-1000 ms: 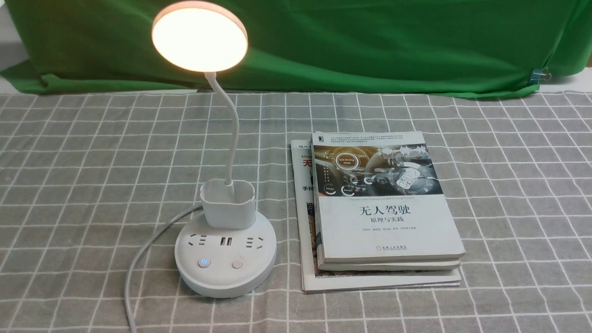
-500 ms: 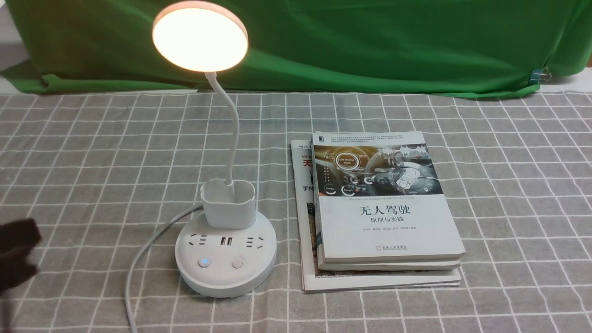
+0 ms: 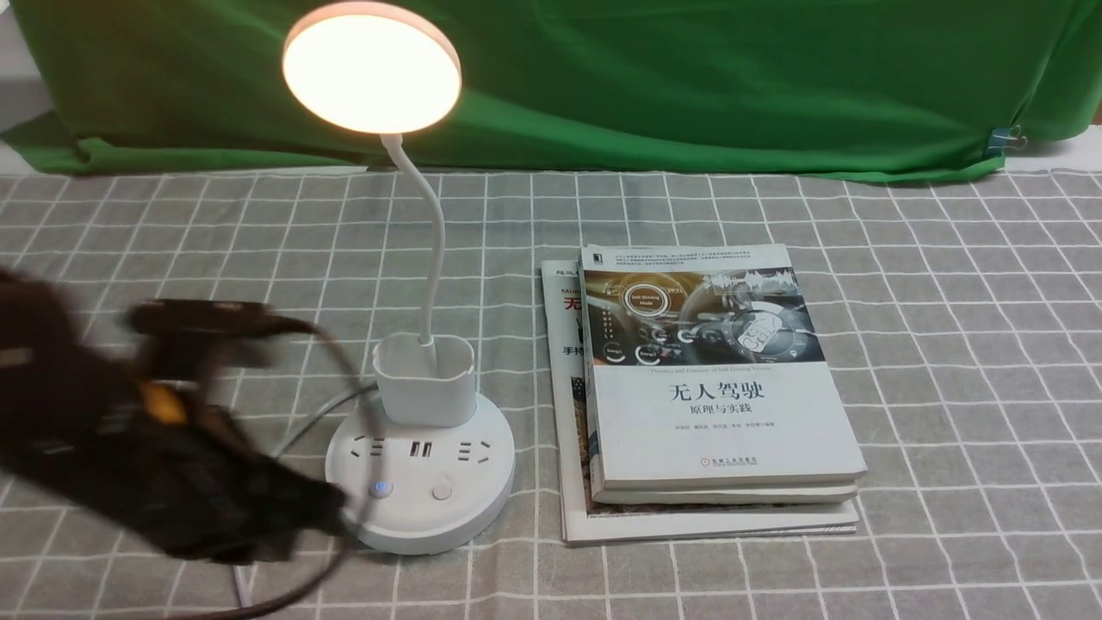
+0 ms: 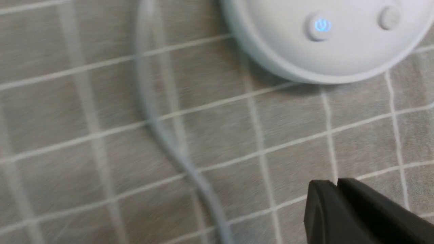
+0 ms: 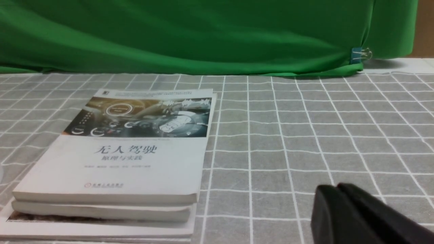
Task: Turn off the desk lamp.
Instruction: Use the left arm to press the button switch on the lamp holder
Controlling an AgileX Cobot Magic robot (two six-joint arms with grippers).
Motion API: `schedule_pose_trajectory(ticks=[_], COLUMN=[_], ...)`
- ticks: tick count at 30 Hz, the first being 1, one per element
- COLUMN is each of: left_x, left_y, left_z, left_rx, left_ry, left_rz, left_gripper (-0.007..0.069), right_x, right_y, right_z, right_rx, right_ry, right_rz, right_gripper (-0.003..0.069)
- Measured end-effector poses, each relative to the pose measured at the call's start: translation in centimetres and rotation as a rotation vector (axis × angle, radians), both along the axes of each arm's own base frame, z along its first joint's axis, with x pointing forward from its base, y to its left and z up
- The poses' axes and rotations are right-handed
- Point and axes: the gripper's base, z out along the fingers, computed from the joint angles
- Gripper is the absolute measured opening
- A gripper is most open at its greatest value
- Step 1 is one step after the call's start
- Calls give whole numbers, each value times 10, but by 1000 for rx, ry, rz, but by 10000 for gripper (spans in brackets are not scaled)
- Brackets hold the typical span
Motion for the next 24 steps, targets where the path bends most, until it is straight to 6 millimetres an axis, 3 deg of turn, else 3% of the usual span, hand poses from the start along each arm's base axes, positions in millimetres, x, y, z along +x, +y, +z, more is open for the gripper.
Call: schedule_pose_trajectory(ticks=[5, 11, 24], left_x=[18, 41, 84], left_y=[-37, -63, -85], left_z=[-15, -15, -19], left_rx=[25, 20, 76], left_ry=[74, 68, 118], left_rz=[-80, -113, -141], left_gripper=[19, 19, 19], right_x=[0, 0, 0], right_y=[0, 0, 0], right_z=[0, 0, 0], right_rx=[0, 0, 0], right_ry=[0, 0, 0], right_rz=[0, 0, 0], right_gripper=[36, 36, 36])
